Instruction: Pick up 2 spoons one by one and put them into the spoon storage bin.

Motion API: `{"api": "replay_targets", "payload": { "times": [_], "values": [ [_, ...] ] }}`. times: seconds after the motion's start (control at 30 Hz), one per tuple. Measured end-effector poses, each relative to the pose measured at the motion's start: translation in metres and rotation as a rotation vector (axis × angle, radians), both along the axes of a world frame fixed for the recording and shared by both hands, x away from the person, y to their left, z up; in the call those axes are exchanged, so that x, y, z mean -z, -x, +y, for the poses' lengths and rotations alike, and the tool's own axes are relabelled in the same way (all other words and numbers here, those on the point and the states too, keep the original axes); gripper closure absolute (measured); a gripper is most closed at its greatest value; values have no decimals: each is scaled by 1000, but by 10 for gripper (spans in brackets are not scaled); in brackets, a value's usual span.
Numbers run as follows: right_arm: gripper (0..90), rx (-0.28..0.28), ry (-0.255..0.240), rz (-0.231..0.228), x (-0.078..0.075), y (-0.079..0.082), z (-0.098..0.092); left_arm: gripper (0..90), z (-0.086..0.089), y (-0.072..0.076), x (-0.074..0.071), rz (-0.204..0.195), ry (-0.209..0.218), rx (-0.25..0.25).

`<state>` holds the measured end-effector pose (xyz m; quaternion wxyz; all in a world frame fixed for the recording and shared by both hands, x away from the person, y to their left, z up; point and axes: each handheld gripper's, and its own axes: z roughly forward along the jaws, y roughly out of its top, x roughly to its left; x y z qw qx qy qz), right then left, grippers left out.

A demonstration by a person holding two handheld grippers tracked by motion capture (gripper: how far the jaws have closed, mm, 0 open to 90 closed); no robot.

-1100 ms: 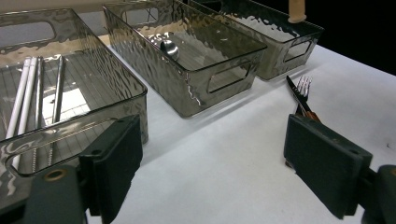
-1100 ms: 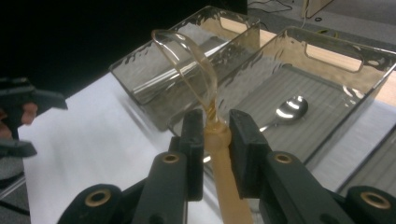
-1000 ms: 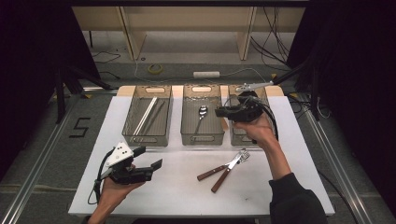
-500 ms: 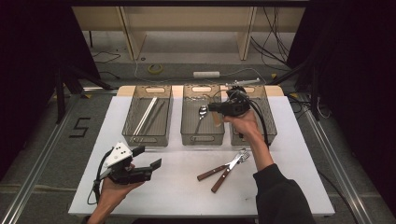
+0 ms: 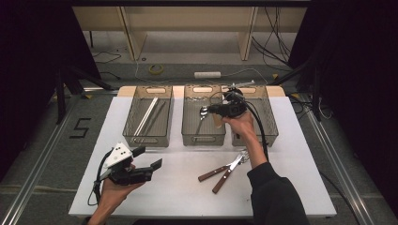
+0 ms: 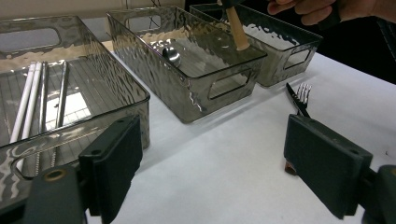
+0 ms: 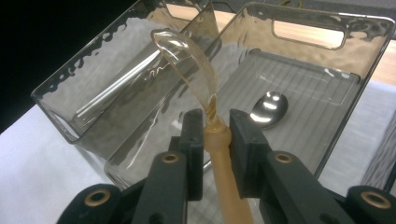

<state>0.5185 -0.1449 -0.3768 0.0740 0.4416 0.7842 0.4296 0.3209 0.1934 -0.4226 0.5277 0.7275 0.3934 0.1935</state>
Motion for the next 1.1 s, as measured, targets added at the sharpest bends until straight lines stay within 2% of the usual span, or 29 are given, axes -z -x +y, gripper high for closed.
{"api": "replay_targets", "payload": {
  "times": [0.27,0.4,0.63,0.97,1.03,1.1],
  "values": [
    [771,-2,21,14,9,-3,9,190,0,1,0,-4,1,0],
    [771,2,47,22,13,-5,12,190,0,1,-1,-8,2,0],
    [769,10,54,26,16,-5,14,190,0,1,-1,-9,1,-2],
    [762,12,78,64,31,-5,20,190,1,1,-1,-11,1,-2],
    [751,13,83,76,35,-5,21,190,0,1,-1,-11,2,-2],
    [678,19,86,87,37,-6,21,190,0,1,-1,-11,1,-2]
  ]
}}
